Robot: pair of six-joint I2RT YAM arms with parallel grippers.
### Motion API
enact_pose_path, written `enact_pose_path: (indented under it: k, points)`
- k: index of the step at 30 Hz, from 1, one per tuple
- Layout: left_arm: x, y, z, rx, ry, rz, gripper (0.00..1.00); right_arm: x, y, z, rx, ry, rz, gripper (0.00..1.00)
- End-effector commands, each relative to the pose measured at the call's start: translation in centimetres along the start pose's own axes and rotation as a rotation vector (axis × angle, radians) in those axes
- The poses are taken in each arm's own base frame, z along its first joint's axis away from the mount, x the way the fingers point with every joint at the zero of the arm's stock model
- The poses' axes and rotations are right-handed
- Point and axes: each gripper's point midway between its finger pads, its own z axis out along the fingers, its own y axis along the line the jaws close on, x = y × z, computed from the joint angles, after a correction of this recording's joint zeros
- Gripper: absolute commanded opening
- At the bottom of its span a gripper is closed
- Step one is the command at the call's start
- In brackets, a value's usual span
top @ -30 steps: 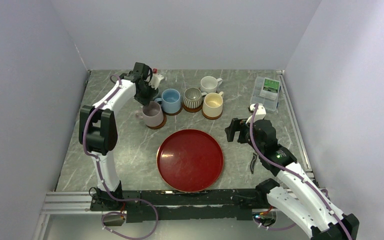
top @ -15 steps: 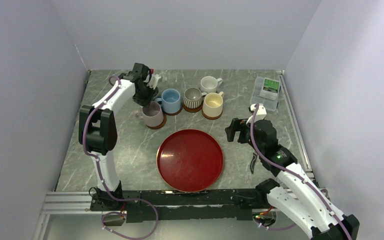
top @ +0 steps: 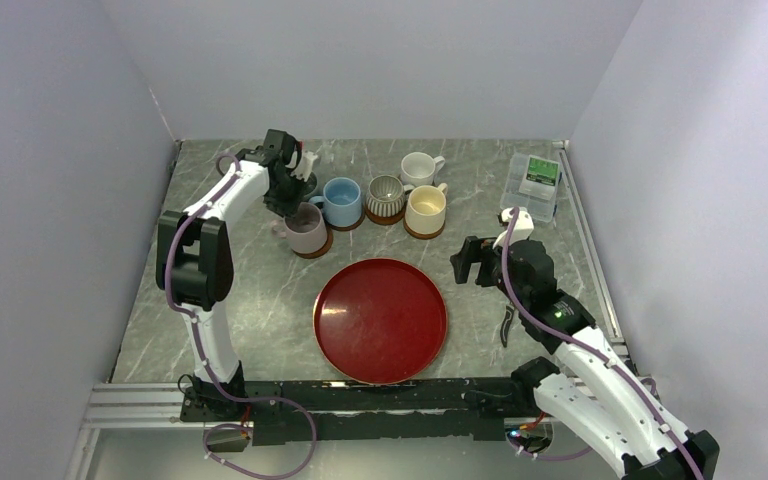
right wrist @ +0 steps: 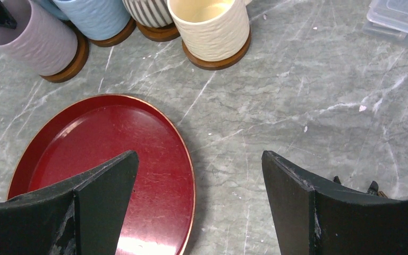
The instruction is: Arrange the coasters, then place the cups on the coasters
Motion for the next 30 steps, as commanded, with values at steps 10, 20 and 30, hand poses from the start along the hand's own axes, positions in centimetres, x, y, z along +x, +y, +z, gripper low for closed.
enact_pose_path:
  k: [10,20,30]
  points:
    - [-1.93,-0.18,-2.59,0.009,-0.097,-0.023,0.27,-1.20,0.36,-0.15,-0.018,-0.047,0.004,0.91]
    - [-1.92,-0.69,-2.32,0.037,-0.095,-0.023,0.25,-1.16,0.33,-0.13,-0.018,-0.047,0.005,0.91]
    - [-1.41,-0.46,-1.63,0.025,-0.069,-0.022,0.17,-1.22,0.34,-0.17,-0.018,-0.048,0.004,0.91]
